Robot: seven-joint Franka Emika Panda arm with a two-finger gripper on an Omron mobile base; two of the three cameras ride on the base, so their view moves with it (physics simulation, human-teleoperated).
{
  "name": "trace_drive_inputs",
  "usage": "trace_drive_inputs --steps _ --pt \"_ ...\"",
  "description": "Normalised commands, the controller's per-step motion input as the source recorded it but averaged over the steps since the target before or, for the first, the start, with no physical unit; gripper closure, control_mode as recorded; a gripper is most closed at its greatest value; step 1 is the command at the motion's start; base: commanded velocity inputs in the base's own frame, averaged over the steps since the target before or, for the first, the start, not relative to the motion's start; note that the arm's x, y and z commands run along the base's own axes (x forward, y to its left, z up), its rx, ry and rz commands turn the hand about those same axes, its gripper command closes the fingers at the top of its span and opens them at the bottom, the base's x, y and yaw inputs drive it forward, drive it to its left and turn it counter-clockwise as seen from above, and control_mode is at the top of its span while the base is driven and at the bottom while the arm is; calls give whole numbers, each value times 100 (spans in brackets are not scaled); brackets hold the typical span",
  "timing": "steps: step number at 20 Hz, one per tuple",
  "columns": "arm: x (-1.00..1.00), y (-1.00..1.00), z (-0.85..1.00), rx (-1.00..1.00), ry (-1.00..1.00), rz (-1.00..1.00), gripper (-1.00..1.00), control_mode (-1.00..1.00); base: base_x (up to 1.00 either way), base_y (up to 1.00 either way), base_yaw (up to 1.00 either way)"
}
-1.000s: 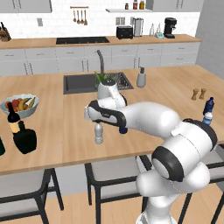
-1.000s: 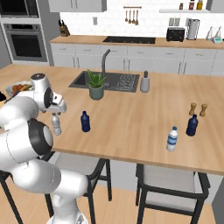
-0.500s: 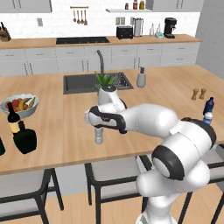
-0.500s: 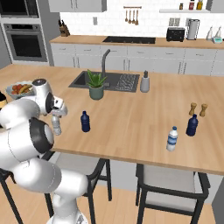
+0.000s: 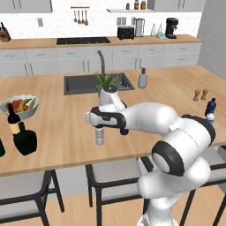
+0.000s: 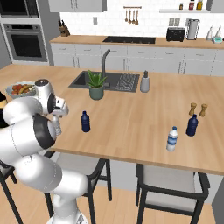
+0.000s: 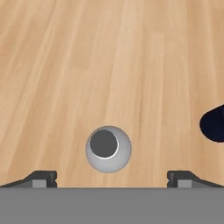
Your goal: Move the plastic bottles in the middle to the plastics group, and the glass bottles in the middle to the glass group.
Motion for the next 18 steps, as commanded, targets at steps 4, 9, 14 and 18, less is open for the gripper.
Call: trace_drive_inputs --steps 4,9,14,18 --pt "0 16 -24 0 0 11 -100 -100 0 0 0" --pt "0 3 -21 0 0 9 -100 -100 0 0 0" --pt "0 -1 -8 0 -1 5 -100 -100 0 0 0" --pt "0 -13 0 0 -3 0 -100 -100 0 0 0"
